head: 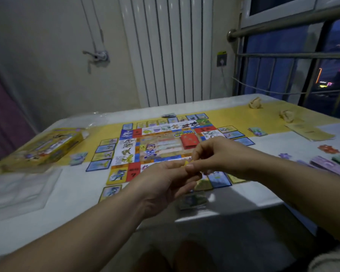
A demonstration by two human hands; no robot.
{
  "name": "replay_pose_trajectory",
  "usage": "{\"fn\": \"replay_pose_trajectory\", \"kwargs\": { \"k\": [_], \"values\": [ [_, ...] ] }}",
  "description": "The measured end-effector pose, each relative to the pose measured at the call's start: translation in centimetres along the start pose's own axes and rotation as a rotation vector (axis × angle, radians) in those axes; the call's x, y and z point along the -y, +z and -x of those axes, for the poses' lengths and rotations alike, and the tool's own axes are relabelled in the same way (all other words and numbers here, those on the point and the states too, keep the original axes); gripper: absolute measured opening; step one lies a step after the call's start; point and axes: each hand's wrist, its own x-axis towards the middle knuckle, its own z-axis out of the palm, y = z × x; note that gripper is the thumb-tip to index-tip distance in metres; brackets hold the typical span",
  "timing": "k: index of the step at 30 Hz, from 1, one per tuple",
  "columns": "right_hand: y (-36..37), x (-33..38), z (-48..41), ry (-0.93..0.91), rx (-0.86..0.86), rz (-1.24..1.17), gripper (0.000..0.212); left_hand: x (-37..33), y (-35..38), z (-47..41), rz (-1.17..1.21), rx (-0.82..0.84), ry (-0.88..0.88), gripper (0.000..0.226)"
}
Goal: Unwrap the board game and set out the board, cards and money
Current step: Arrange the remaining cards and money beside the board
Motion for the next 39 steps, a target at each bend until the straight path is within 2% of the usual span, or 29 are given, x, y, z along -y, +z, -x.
{"fn": "replay_pose_trajectory", "kwargs": {
  "k": [7, 12, 15, 19, 22, 24, 27, 30, 33, 36, 39],
  "values": [
    [1.8, 0.8, -1.3, 0.160, 0.150, -0.101, 0.012, 0.0, -2.9, 1.8, 0.030, -0.023, -0.029, 0.025],
    [1.7, 0.5, -1.1, 0.167, 0.046, -0.085, 0.009, 0.3, -4.0, 1.9, 0.005, -0.090, -0.023, 0.024],
    [1.5, 0.0, -0.5, 0.113, -0.014, 0.173, 0.005, 0.1, -4.5, 2.1, -0.008, -0.143, -0.002, 0.019],
    [3.2, -0.9, 0.1, 0.058, 0.089, 0.361, 0.005, 0.1, -4.7, 2.2, -0.025, -0.156, -0.005, 0.016],
    [3.3, -1.3, 0.1, -0.011, -0.025, 0.493, 0.008, 0.3, -4.7, 2.1, -0.034, -0.146, -0.014, 0.015],
    [2.7, -1.1, 0.0, -0.053, -0.134, 0.392, 0.012, 0.3, -4.6, 1.9, -0.042, -0.124, -0.023, 0.015],
    [2.2, -0.4, -0.2, -0.034, -0.096, 0.140, 0.016, 0.1, -3.9, 1.2, -0.070, -0.084, -0.022, 0.017],
    [1.8, -0.5, -0.7, -0.004, -0.065, 0.103, 0.005, -0.3, -2.8, 0.0, -0.095, -0.055, -0.011, 0.015],
    [0.3, -1.6, -1.7, 0.060, -0.115, 0.017, 0.007, -1.2, -1.9, -2.0, -0.093, -0.047, -0.007, 0.015],
    [-2.5, -2.6, -2.8, 0.112, -0.248, -0.107, 0.010, -2.4, -1.0, -4.7, -0.067, -0.063, 0.021, 0.013],
    [-7.3, -4.7, -4.2, 0.121, -0.519, -0.009, 0.002, -3.7, -0.2, -7.6, -0.064, -0.084, 0.056, 0.008]
  ]
}}
